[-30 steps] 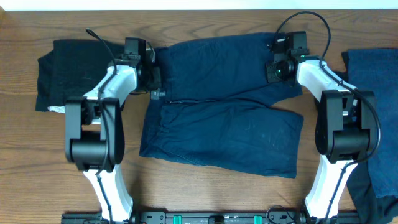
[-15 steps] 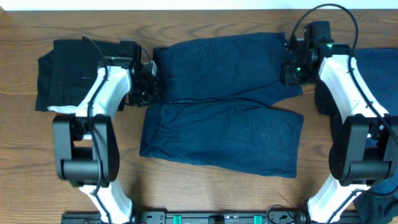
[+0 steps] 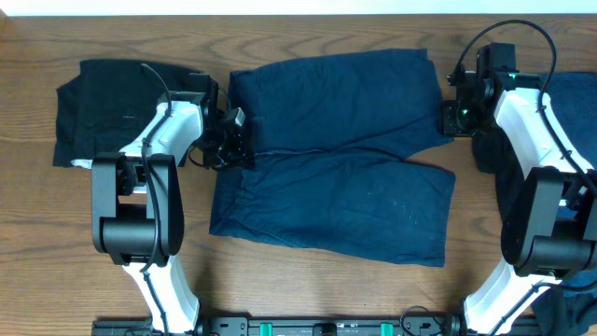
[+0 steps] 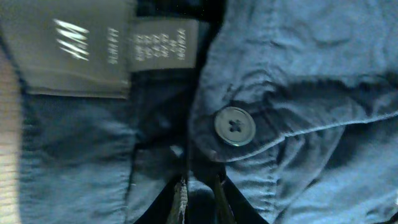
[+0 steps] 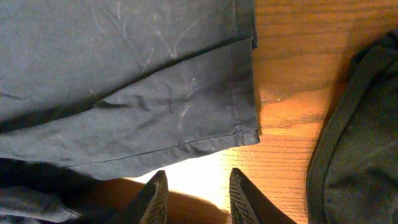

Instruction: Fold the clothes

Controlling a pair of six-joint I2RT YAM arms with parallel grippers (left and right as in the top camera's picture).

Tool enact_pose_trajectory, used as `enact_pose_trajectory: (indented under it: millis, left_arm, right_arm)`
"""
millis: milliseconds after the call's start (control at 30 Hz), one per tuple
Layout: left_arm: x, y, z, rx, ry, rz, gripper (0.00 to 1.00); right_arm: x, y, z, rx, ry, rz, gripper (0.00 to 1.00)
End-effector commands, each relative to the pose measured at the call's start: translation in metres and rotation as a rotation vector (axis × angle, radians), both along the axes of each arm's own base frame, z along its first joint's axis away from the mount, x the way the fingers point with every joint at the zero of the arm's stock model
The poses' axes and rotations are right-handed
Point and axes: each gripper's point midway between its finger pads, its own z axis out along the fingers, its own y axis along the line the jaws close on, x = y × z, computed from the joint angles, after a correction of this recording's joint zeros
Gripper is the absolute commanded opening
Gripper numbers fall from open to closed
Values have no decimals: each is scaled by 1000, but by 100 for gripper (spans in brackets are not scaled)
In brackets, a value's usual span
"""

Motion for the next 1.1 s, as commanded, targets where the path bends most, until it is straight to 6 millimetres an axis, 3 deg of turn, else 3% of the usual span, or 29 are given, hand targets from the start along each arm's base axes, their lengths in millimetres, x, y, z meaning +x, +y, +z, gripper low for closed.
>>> enact_pose_trajectory:
  millis: [0,100,167,233,267,300,333,367,500,733,833,1067]
  left_arm:
    - [-2,-6,11,-53,-4,0,19]
    - [-5,-6,11,-53,12,1,22]
    - [-8,-6,11,-52,24,1,35]
    - [-9,-6,11,-51,30,2,39]
    - [-10,-6,11,-51,33,2,38]
    - [-11,-6,11,-51,37,2,30]
    - [-12,-6,12,-51,41,2,10]
    - [-12,-4,13,-51,43,6,7]
    - [-12,4,31,-51,47,34,6]
    - [-13,23,65,-8,12,128,5]
    - [-16,33,63,70,14,133,6]
    - [-28,56,29,223,72,175,6]
  right_arm:
    - [-4,-3,-8,3,25,-6,31]
    - [-4,-3,-8,3,25,-6,31]
    - [-5,-3,-9,3,28,-6,31]
    - [-6,-3,-9,3,30,-6,31]
    - [-6,-2,-10,3,31,-6,31]
    - [-7,-2,-11,3,34,-6,30]
    - [-9,-2,-12,4,39,-6,28]
    - [-10,-2,-13,4,44,-6,26]
    - [-13,-2,-16,5,52,-6,19]
    - [-12,-2,-15,5,50,-6,19]
    - [-13,-2,-16,6,55,-6,15]
    - [-22,13,-15,88,90,11,8]
